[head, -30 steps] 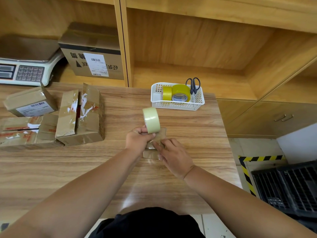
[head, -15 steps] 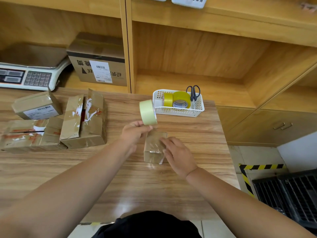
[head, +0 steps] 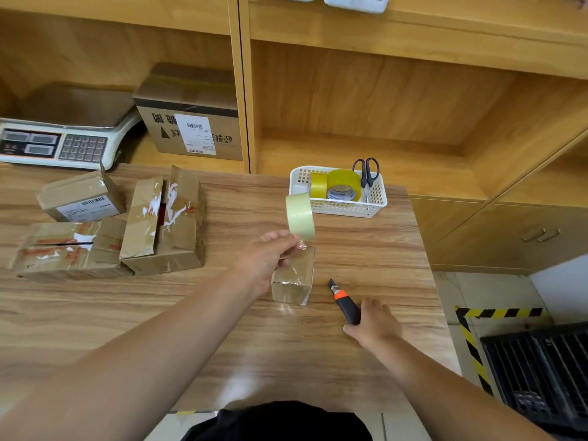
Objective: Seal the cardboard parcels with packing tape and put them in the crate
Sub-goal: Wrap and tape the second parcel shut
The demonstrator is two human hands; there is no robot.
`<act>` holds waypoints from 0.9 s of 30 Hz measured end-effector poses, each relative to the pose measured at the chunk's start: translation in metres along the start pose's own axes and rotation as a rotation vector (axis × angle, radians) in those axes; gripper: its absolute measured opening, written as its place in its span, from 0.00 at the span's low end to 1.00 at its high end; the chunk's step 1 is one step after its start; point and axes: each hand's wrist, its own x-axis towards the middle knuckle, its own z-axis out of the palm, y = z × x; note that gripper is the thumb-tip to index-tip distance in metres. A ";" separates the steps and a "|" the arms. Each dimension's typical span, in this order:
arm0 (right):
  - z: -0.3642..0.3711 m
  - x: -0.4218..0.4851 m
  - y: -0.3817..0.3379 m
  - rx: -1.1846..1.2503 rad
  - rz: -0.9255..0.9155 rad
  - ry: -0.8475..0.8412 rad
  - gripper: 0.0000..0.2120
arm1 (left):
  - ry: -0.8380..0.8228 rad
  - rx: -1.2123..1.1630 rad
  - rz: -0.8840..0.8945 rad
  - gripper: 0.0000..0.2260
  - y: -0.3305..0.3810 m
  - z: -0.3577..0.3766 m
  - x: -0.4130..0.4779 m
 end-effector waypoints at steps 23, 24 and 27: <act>-0.113 0.004 0.043 0.809 -0.227 -0.226 0.13 | 0.045 0.248 0.045 0.03 -0.041 0.104 0.003; -0.115 0.004 0.043 0.792 -0.238 -0.221 0.13 | 0.047 0.283 0.060 0.03 -0.043 0.107 0.003; -0.118 0.005 0.047 0.782 -0.229 -0.203 0.12 | 0.078 0.354 0.098 0.03 -0.048 0.112 0.003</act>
